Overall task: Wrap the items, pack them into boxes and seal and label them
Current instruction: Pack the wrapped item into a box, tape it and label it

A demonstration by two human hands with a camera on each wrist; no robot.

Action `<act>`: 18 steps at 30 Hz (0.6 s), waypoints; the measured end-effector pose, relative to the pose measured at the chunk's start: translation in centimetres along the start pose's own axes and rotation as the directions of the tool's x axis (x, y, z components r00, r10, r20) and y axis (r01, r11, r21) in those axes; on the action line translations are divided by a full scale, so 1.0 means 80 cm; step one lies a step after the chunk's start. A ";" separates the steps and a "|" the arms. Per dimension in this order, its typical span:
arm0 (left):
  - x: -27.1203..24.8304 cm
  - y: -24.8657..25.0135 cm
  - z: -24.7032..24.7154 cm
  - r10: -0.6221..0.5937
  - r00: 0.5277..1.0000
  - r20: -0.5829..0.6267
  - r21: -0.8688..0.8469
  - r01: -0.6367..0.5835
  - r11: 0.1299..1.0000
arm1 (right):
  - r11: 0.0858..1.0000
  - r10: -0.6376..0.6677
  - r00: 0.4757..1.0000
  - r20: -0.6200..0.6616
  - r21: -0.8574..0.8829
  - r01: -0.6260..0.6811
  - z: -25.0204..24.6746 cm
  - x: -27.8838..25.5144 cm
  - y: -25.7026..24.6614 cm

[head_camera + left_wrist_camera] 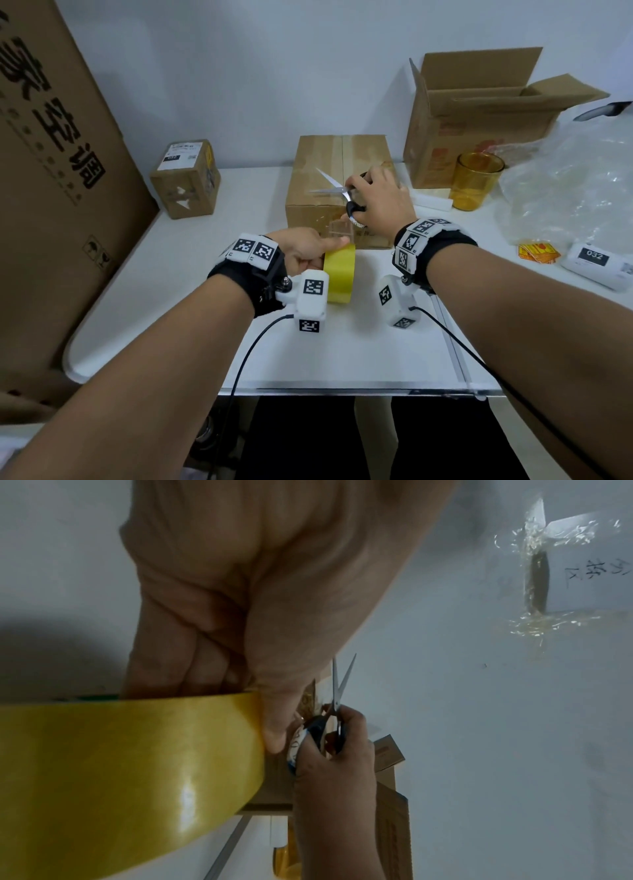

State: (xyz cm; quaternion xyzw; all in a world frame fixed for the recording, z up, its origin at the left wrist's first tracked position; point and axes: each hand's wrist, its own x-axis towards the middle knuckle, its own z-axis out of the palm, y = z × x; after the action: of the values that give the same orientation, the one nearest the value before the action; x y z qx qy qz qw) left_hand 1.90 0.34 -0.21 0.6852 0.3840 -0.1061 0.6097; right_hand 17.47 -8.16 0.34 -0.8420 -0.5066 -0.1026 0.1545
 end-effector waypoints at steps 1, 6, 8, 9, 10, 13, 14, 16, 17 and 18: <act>0.003 0.001 -0.004 0.011 0.999 -0.035 0.021 -0.010 1.000 | 1.000 0.000 1.000 0.005 -0.001 0.000 -0.001 0.001 0.000; 0.011 -0.005 -0.011 -0.092 0.995 0.036 0.081 0.088 0.993 | 1.000 0.020 1.000 0.008 0.002 -0.020 -0.001 0.003 -0.001; 0.010 -0.004 -0.010 -0.024 1.000 -0.018 0.011 0.025 1.000 | 1.000 0.030 0.999 0.021 0.004 -0.030 -0.002 0.005 -0.002; 0.010 -0.005 -0.009 -0.011 0.999 -0.044 0.003 0.011 1.000 | 0.999 0.037 0.999 0.025 0.008 -0.038 -0.002 0.006 -0.003; 0.011 -0.006 -0.008 0.003 0.997 -0.074 0.015 -0.002 1.000 | 0.999 0.045 0.999 0.028 0.013 -0.045 -0.001 0.006 -0.002; 0.012 -0.013 -0.005 0.152 0.976 -0.153 0.005 -0.153 0.988 | 0.996 0.055 0.996 0.063 0.066 -0.060 -0.004 0.006 0.000; 0.011 -0.016 -0.002 0.181 0.974 -0.134 -0.002 -0.183 0.983 | 0.992 0.060 0.994 0.095 0.103 -0.070 -0.007 0.009 0.002; 0.011 -0.023 -0.001 0.217 0.972 -0.090 -0.022 -0.219 0.975 | 0.972 0.059 0.978 0.200 0.213 -0.102 -0.020 0.018 0.006; 0.009 -0.025 0.001 0.226 0.971 -0.078 -0.066 -0.231 0.971 | 0.948 0.045 0.965 0.258 0.294 -0.123 -0.029 0.023 0.008; 0.010 -0.028 0.002 0.231 0.970 -0.073 -0.089 -0.238 0.967 | 0.913 0.025 0.949 0.313 0.381 -0.150 -0.039 0.027 0.009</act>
State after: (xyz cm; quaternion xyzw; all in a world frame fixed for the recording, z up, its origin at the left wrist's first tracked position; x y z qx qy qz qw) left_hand 1.05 0.41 -2.46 0.6982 0.3237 0.0069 0.6385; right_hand 19.07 -7.83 3.87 -0.8204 -0.4957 0.1396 0.2485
